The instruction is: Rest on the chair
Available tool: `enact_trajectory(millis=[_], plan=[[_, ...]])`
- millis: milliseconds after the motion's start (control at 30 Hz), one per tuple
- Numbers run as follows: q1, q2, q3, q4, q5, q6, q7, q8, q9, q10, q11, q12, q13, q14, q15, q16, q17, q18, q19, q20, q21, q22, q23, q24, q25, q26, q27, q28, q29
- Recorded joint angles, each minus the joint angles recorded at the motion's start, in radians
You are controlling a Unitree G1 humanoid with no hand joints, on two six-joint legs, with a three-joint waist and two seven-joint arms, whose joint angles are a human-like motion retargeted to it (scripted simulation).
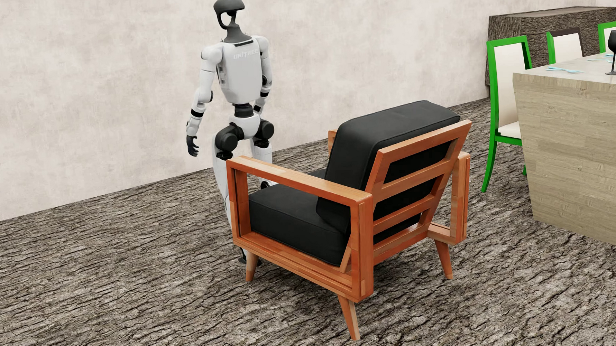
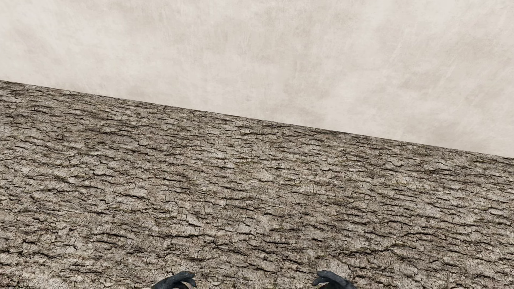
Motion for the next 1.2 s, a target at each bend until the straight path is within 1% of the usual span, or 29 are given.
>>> enact_trajectory(millis=[67,100,167,267,333,367,433,500,533,567,600,633,667,700,767,800,867,933,1000,1067,1133,1200], plan=[[-0.05,-0.038,-0.004,0.001,-0.003,0.002,-0.008,0.009,0.044,0.064,0.042,-0.044,-0.039,-0.012,-0.001,-0.003,-0.006,0.004,-0.006,-0.024,0.018,-0.034,-0.019,-0.001,0.002,-0.008,-0.001,-0.009,-0.009],[-0.086,-0.072,-0.009,0.002,-0.003,0.012,-0.018,0.013,0.034,0.09,0.054,-0.046,-0.057,-0.017,0.008,-0.006,-0.005,0.008,-0.008,-0.037,0.03,-0.045,-0.003,-0.009,-0.002,0.0,0.006,-0.013,-0.012],[-0.217,-0.219,-0.014,0.018,-0.02,0.015,-0.056,0.036,0.081,0.234,0.219,-0.117,-0.122,-0.044,-0.029,-0.009,-0.015,0.0,-0.002,-0.09,0.065,-0.07,-0.031,0.001,0.002,0.006,0.016,-0.011,-0.019],[-0.387,-0.4,-0.019,0.061,-0.043,0.02,-0.092,0.062,0.182,0.424,0.423,-0.218,-0.21,-0.079,-0.075,-0.001,-0.026,-0.045,0.026,-0.188,0.116,-0.096,-0.088,0.017,0.006,0.011,0.02,-0.001,-0.039],[-0.488,-0.52,-0.019,0.074,-0.064,0.012,-0.109,0.065,0.263,0.54,0.572,-0.294,-0.268,-0.104,-0.11,0.02,-0.034,-0.05,0.042,-0.272,0.15,-0.136,-0.137,0.036,0.013,0.014,0.017,-0.011,-0.057],[-0.555,-0.586,-0.02,0.082,-0.07,0.018,-0.12,0.066,0.3,0.614,0.644,-0.33,-0.295,-0.119,-0.128,0.037,-0.05,-0.053,0.046,-0.311,0.168,-0.181,-0.174,0.047,0.012,0.011,0.017,-0.022,-0.056],[-0.688,-0.729,-0.02,0.087,-0.089,0.015,-0.155,0.084,0.382,0.754,0.803,-0.424,-0.359,-0.149,-0.164,0.095,-0.093,-0.054,0.065,-0.406,0.217,-0.303,-0.28,0.06,-0.003,-0.006,-0.002,-0.036,-0.05],[-0.831,-0.88,-0.017,0.093,-0.103,0.011,-0.188,0.102,0.453,0.897,0.955,-0.537,-0.429,-0.178,-0.197,0.153,-0.164,-0.068,0.075,-0.513,0.287,-0.423,-0.416,0.083,-0.036,-0.042,-0.051,-0.02,-0.037],[-0.898,-0.951,-0.018,0.091,-0.112,0.011,-0.204,0.113,0.489,0.964,1.029,-0.606,-0.473,-0.192,-0.212,0.182,-0.209,-0.072,0.083,-0.576,0.322,-0.477,-0.484,0.099,-0.038,-0.07,-0.076,-0.006,-0.033],[-0.964,-1.02,-0.019,0.091,-0.119,0.012,-0.22,0.124,0.524,1.032,1.101,-0.684,-0.52,-0.21,-0.228,0.209,-0.257,-0.08,0.089,-0.638,0.352,-0.532,-0.557,0.121,-0.034,-0.104,-0.099,0.008,-0.031],[-1.029,-1.086,-0.02,0.093,-0.124,0.016,-0.237,0.135,0.557,1.098,1.169,-0.76,-0.567,-0.226,-0.243,0.237,-0.308,-0.088,0.096,-0.699,0.382,-0.592,-0.638,0.125,-0.026,-0.124,-0.109,0.006,-0.028],[-1.093,-1.151,-0.023,0.101,-0.124,0.018,-0.251,0.145,0.588,1.166,1.236,-0.833,-0.624,-0.244,-0.256,0.268,-0.355,-0.097,0.102,-0.758,0.418,-0.656,-0.713,0.119,-0.002,-0.129,-0.108,0.013,-0.028],[-1.153,-1.212,-0.025,0.109,-0.123,0.018,-0.266,0.156,0.618,1.232,1.302,-0.9,-0.684,-0.259,-0.271,0.299,-0.398,-0.107,0.109,-0.814,0.456,-0.716,-0.782,0.099,0.024,-0.121,-0.103,0.033,-0.038],[-1.204,-1.268,-0.028,0.117,-0.124,0.016,-0.283,0.165,0.648,1.297,1.368,-0.957,-0.739,-0.281,-0.288,0.338,-0.44,-0.119,0.117,-0.862,0.492,-0.783,-0.842,0.069,0.057,-0.113,-0.109,0.125,-0.084],[-1.318,-1.385,-0.03,0.126,-0.129,0.017,-0.314,0.185,0.688,1.421,1.49,-1.069,-0.823,-0.307,-0.311,0.44,-0.539,-0.135,0.139,-0.952,0.545,-0.94,-0.985,0.005,0.131,-0.1,-0.116,0.248,-0.163],[-1.369,-1.439,-0.031,0.126,-0.135,0.017,-0.325,0.193,0.707,1.478,1.549,-1.117,-0.848,-0.315,-0.318,0.485,-0.592,-0.14,0.148,-0.995,0.56,-1.006,-1.059,-0.026,0.168,-0.1,-0.129,0.317,-0.208],[-1.455,-1.536,-0.032,0.122,-0.157,0.022,-0.347,0.217,0.739,1.578,1.66,-1.182,-0.866,-0.331,-0.334,0.554,-0.682,-0.161,0.166,-1.04,0.557,-1.118,-1.183,-0.063,0.216,-0.104,-0.152,0.414,-0.29],[-1.534,-1.624,-0.031,0.12,-0.166,0.026,-0.365,0.241,0.765,1.666,1.752,-1.23,-0.867,-0.337,-0.337,0.617,-0.751,-0.176,0.18,-1.071,0.545,-1.21,-1.294,-0.077,0.246,-0.113,-0.182,0.496,-0.371],[-1.593,-1.688,-0.033,0.116,-0.169,0.03,-0.38,0.26,0.787,1.739,1.83,-1.249,-0.856,-0.336,-0.334,0.674,-0.797,-0.185,0.184,-1.078,0.518,-1.28,-1.379,-0.088,0.266,-0.123,-0.202,0.555,-0.416],[-1.631,-1.73,-0.034,0.111,-0.171,0.033,-0.391,0.276,0.802,1.796,1.89,-1.227,-0.818,-0.321,-0.324,0.715,-0.823,-0.19,0.184,-1.053,0.476,-1.325,-1.439,-0.081,0.269,-0.128,-0.216,0.595,-0.448],[-1.645,-1.745,-0.033,0.109,-0.174,0.034,-0.401,0.286,0.804,1.838,1.934,-1.179,-0.769,-0.297,-0.308,0.73,-0.829,-0.196,0.184,-1.007,0.432,-1.337,-1.46,-0.074,0.265,-0.126,-0.22,0.605,-0.46],[-1.613,-1.709,-0.031,0.116,-0.172,0.033,-0.402,0.279,0.797,1.844,1.928,-1.09,-0.711,-0.272,-0.246,0.719,-0.8,-0.196,0.176,-0.923,0.39,-1.303,-1.432,-0.057,0.249,-0.12,-0.209,0.583,-0.443]])
